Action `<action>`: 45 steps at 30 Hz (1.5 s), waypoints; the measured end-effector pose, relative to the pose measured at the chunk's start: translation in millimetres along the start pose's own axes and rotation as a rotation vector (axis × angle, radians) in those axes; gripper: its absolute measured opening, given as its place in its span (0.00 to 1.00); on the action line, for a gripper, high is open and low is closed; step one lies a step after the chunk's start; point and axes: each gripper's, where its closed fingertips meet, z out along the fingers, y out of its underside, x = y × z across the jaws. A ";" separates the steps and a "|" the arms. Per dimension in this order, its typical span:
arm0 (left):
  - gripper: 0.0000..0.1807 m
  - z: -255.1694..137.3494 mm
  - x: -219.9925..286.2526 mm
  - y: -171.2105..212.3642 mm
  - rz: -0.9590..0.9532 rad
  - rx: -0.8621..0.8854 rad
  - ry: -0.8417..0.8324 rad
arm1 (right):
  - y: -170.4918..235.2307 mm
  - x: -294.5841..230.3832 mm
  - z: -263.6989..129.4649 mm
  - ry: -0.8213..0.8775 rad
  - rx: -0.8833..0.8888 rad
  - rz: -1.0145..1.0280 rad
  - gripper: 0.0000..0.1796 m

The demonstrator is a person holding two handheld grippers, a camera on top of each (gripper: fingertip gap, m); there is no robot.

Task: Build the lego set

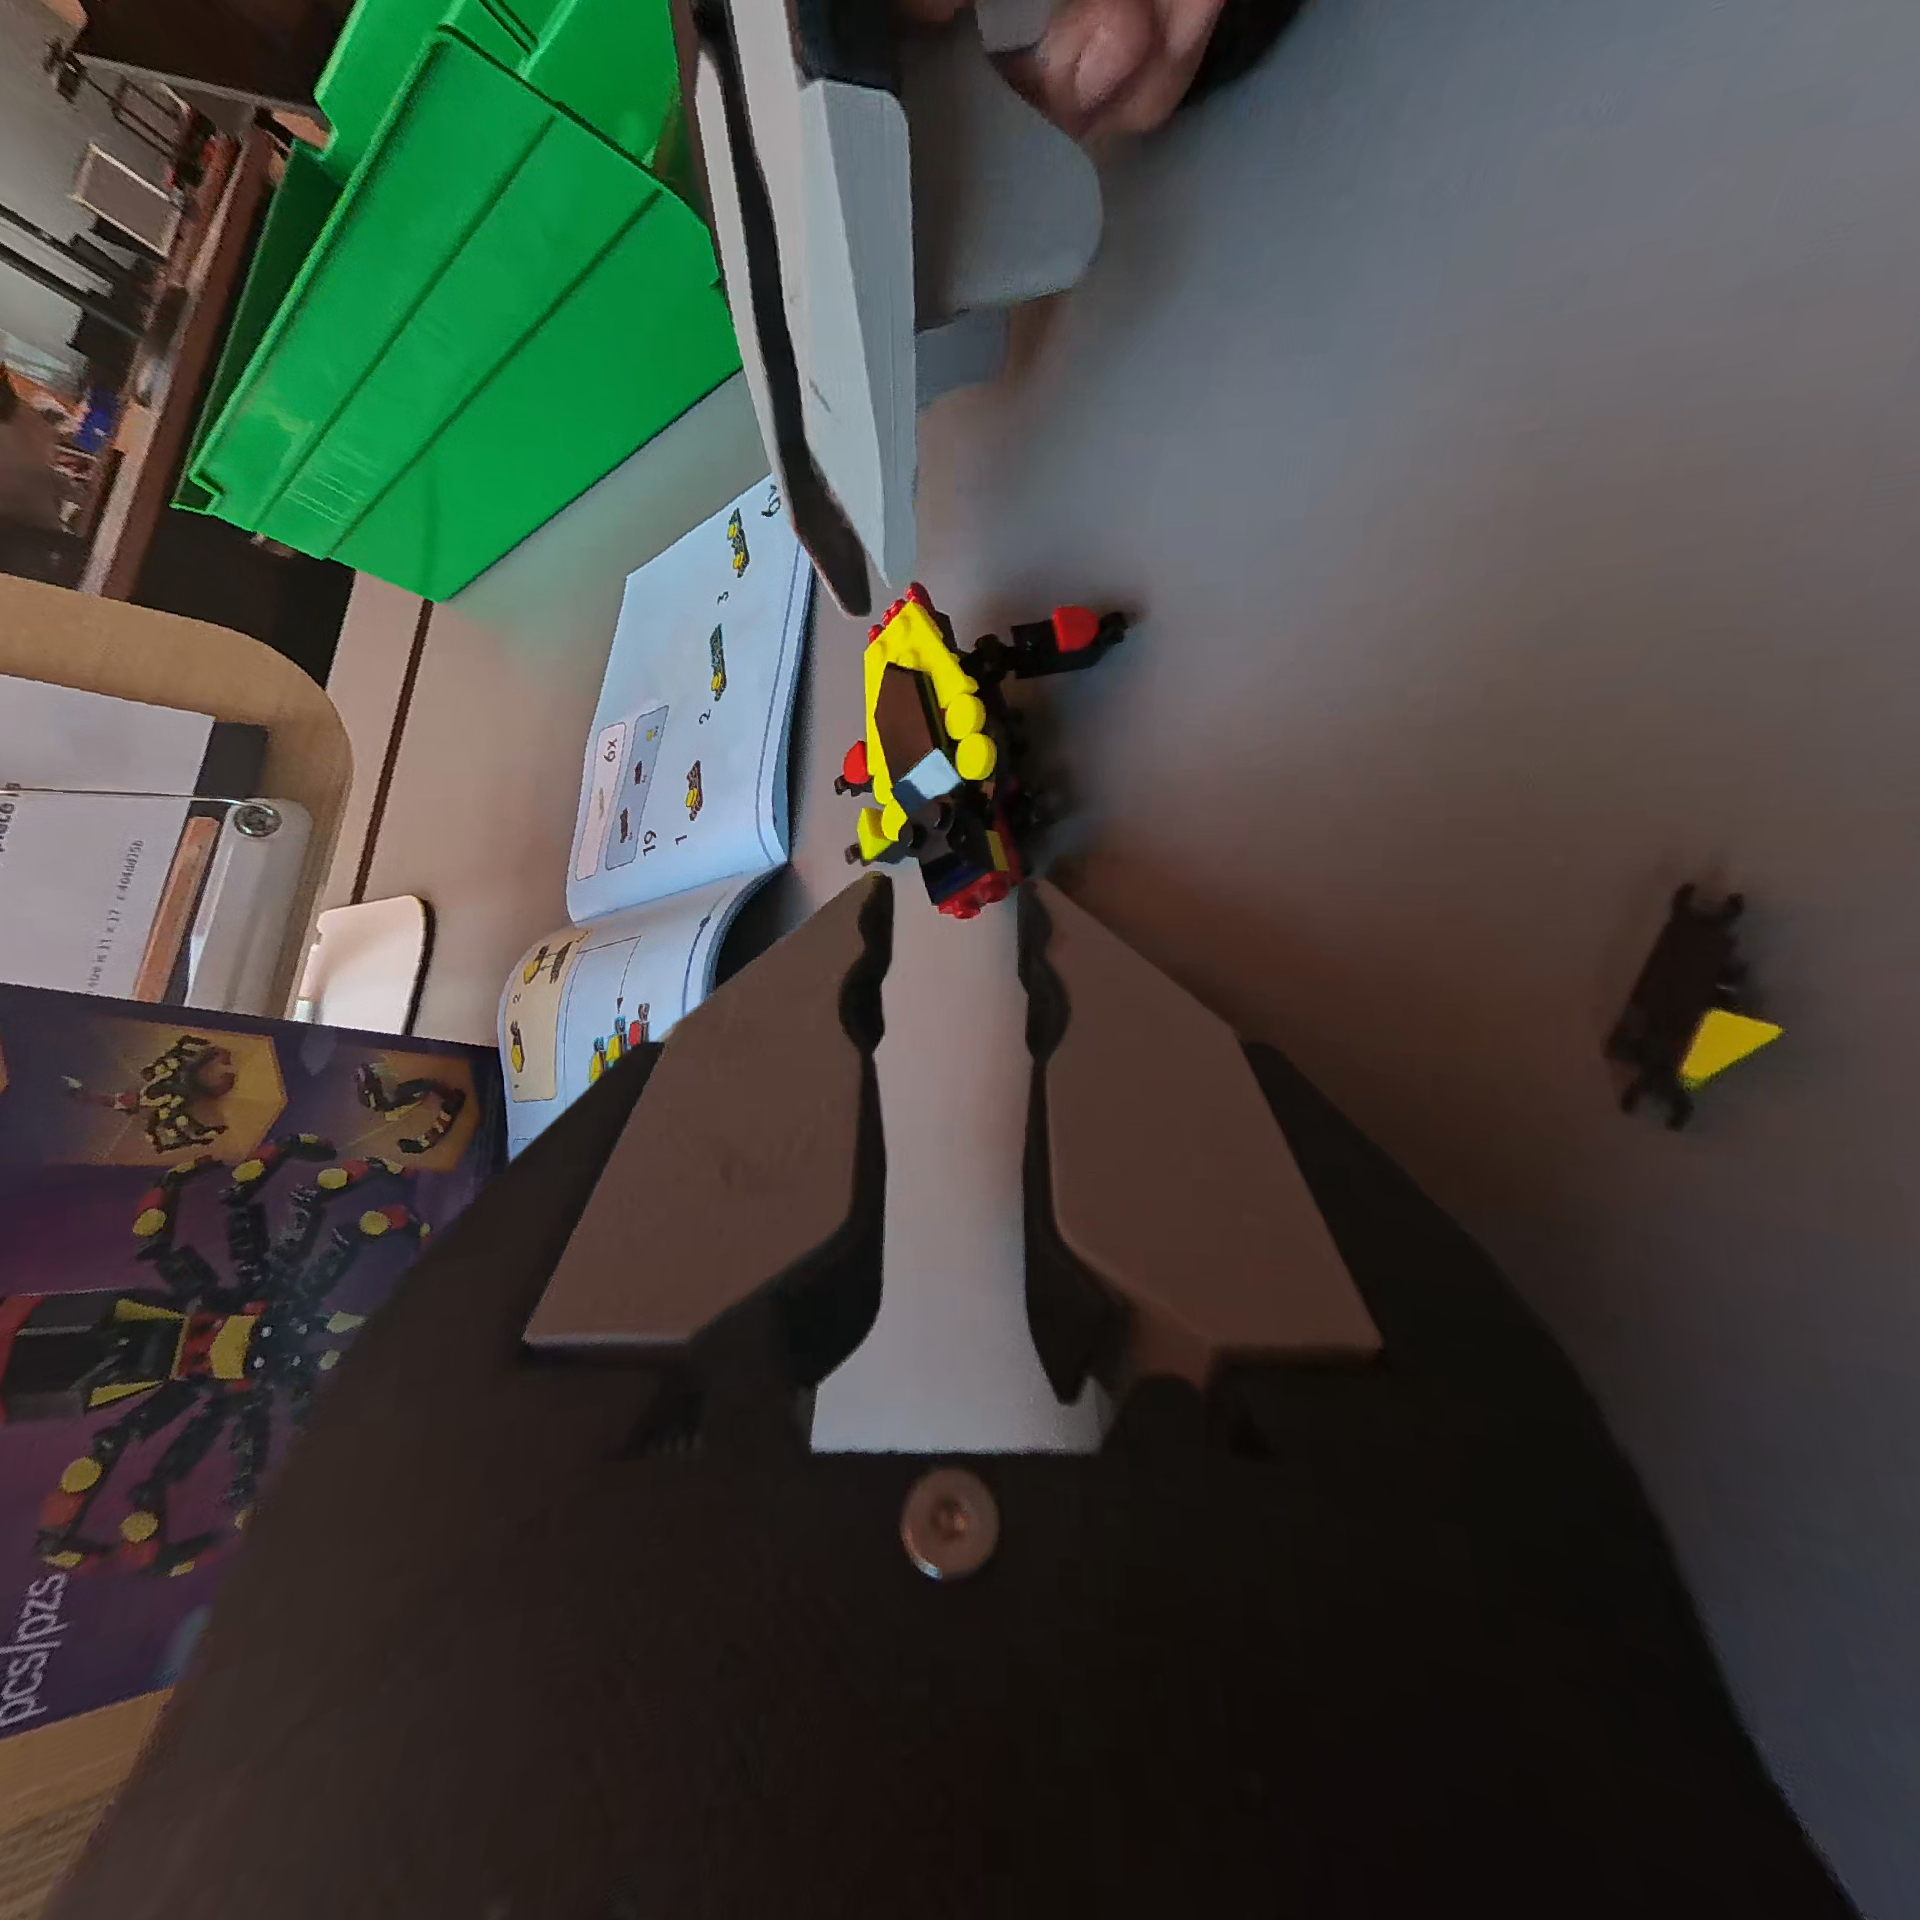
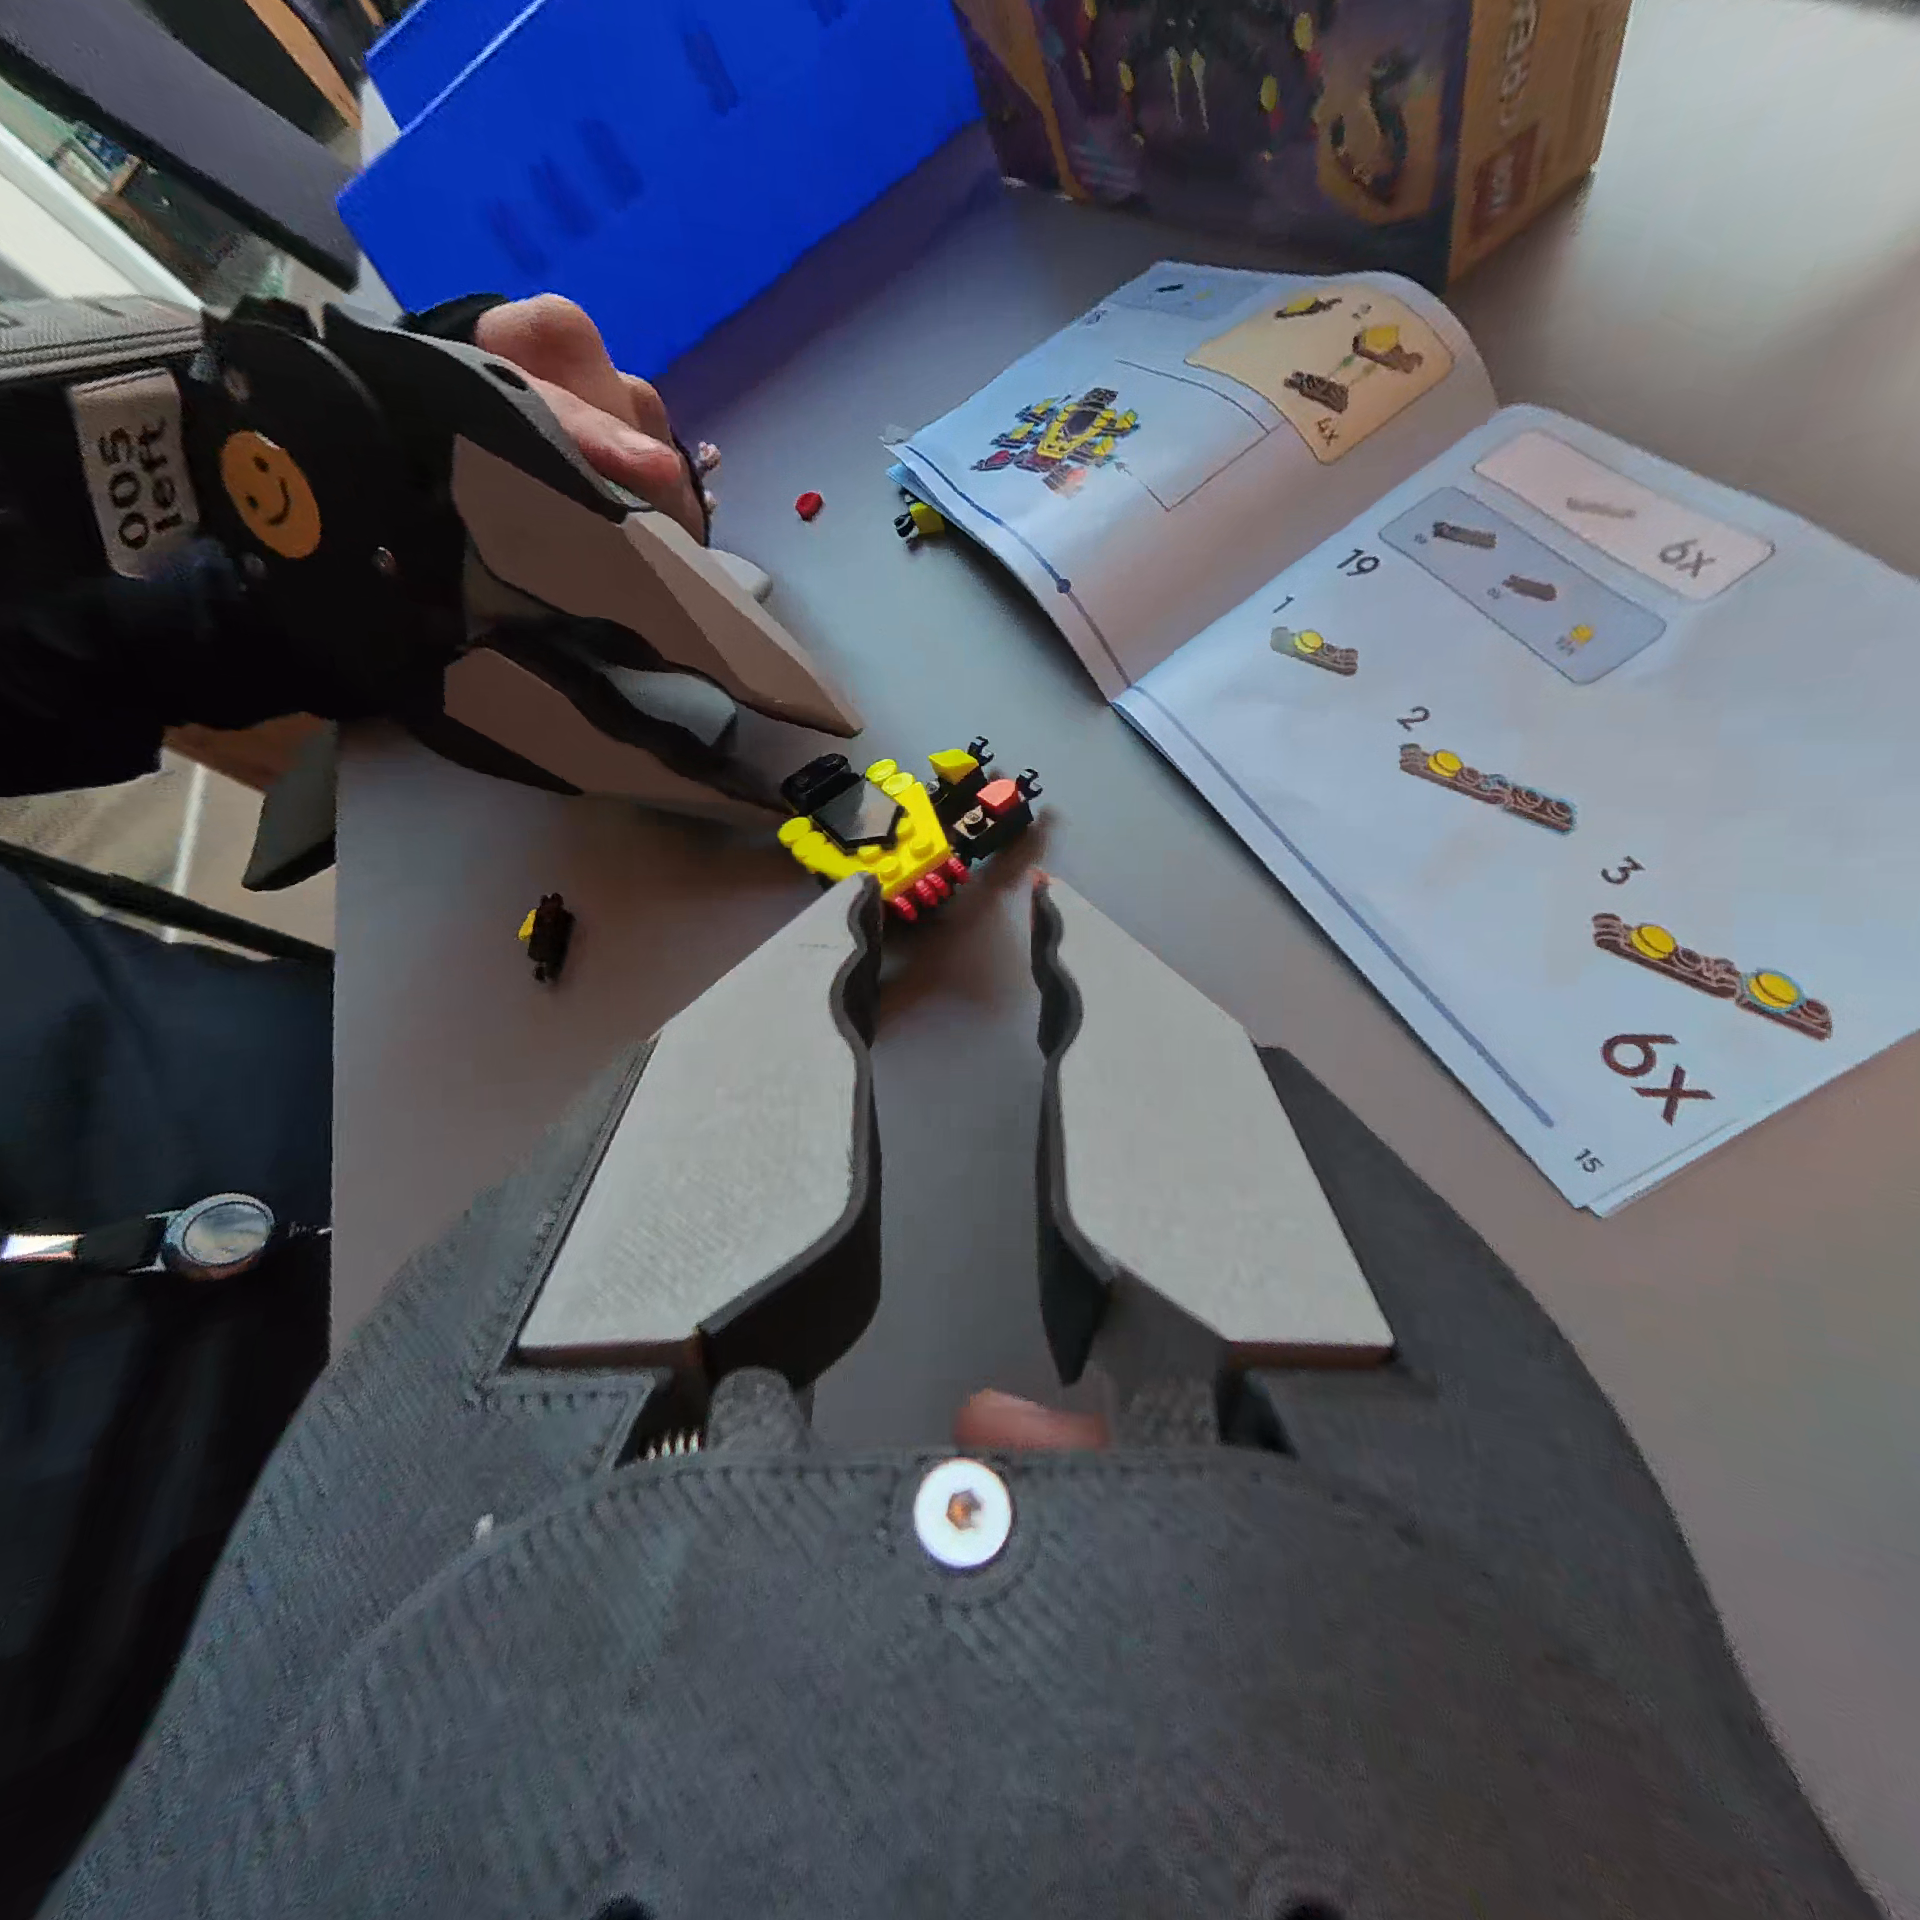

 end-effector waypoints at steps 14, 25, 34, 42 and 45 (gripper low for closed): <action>0.09 0.2 -1.1 0.6 0.060 0.002 -0.048 | -5.3 -19.9 10.6 -0.192 0.019 0.163 0.09; 0.08 -5.5 -10.1 0.7 0.061 -0.003 -0.126 | -13.7 -31.3 9.8 -0.295 0.085 0.251 0.03; 0.11 -13.6 -11.5 -21.4 0.155 0.092 -0.206 | -19.7 -30.0 7.8 -0.333 0.145 0.365 0.02; 0.11 -24.3 -14.0 -32.4 0.107 0.166 -0.197 | -24.5 -35.8 1.1 -0.359 0.184 0.334 0.14; 0.10 -29.2 -17.1 -32.3 0.026 0.207 -0.158 | -35.1 -38.8 -13.7 -0.348 0.254 0.241 0.27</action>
